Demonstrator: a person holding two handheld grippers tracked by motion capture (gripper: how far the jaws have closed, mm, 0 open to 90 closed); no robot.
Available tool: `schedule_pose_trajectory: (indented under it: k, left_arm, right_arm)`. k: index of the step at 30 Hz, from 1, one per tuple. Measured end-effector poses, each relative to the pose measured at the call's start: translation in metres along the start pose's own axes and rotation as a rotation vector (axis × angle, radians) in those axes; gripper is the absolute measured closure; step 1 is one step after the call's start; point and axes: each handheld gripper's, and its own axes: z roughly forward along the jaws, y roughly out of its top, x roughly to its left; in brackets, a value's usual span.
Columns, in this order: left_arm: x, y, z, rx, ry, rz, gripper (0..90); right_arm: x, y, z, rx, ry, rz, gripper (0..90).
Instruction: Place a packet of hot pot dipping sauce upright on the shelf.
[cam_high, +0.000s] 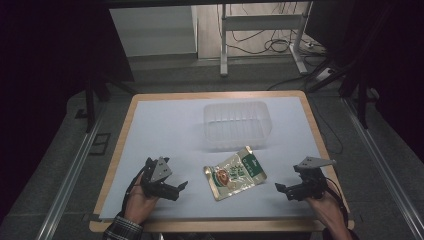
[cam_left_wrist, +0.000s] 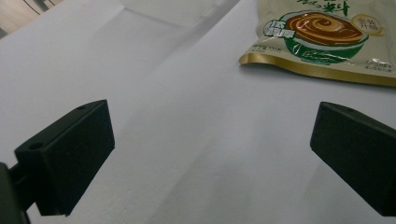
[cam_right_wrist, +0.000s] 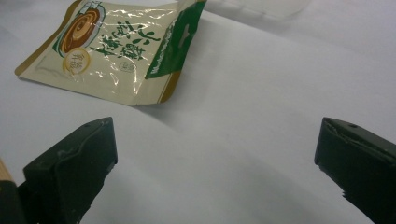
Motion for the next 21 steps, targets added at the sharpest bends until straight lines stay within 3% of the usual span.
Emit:
schedule_pose_trajectory:
  k: [13, 21]
  left_arm:
    - [-0.001, 0.000, 0.000, -0.001, 0.000, 0.007, 0.0]
    - [-0.001, 0.001, -0.001, -0.006, 0.004, 0.012, 0.0]
  right_arm:
    - [0.002, 0.010, 0.009, -0.024, 0.036, 0.006, 0.0]
    - [0.004, 0.020, 0.015, -0.065, 0.072, 0.002, 0.0]
